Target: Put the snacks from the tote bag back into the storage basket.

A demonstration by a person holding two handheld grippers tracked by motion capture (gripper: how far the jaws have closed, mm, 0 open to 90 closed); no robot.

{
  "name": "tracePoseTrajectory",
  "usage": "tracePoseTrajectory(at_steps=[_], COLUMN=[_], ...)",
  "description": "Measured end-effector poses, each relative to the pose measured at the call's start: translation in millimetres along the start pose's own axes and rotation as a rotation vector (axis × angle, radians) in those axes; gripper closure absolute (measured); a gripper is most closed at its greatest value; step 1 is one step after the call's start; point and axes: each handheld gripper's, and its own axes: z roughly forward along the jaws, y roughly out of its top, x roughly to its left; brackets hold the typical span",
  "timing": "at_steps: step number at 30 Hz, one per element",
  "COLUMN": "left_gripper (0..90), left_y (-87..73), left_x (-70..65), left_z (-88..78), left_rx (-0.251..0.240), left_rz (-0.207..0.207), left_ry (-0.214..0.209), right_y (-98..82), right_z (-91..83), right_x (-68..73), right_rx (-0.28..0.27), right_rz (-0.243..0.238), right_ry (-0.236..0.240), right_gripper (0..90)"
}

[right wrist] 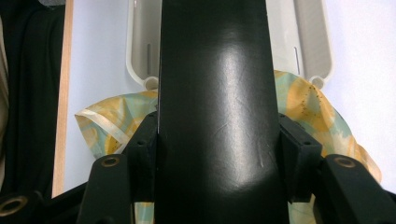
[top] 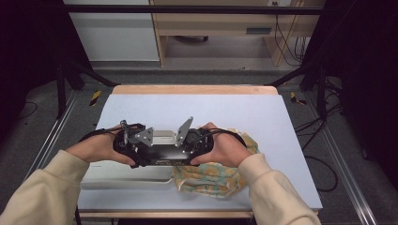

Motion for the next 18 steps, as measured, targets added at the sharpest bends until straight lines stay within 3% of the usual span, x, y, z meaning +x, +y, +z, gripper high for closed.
tracePoseTrajectory(at_steps=[5, 18], left_gripper=[38.2, 41.5], left_y=[1.6, 5.2], left_x=[-0.2, -2.0], left_z=[2.3, 6.0], left_rx=[0.019, 0.056], left_rz=[0.022, 0.045], left_ry=[-0.017, -0.021], right_y=[-1.3, -3.4], right_z=[-0.2, 3.3], right_x=[0.3, 1.7], right_rx=[0.003, 0.013], right_rz=[0.004, -0.003], right_ry=[0.000, 0.001], right_gripper=[43.3, 43.0])
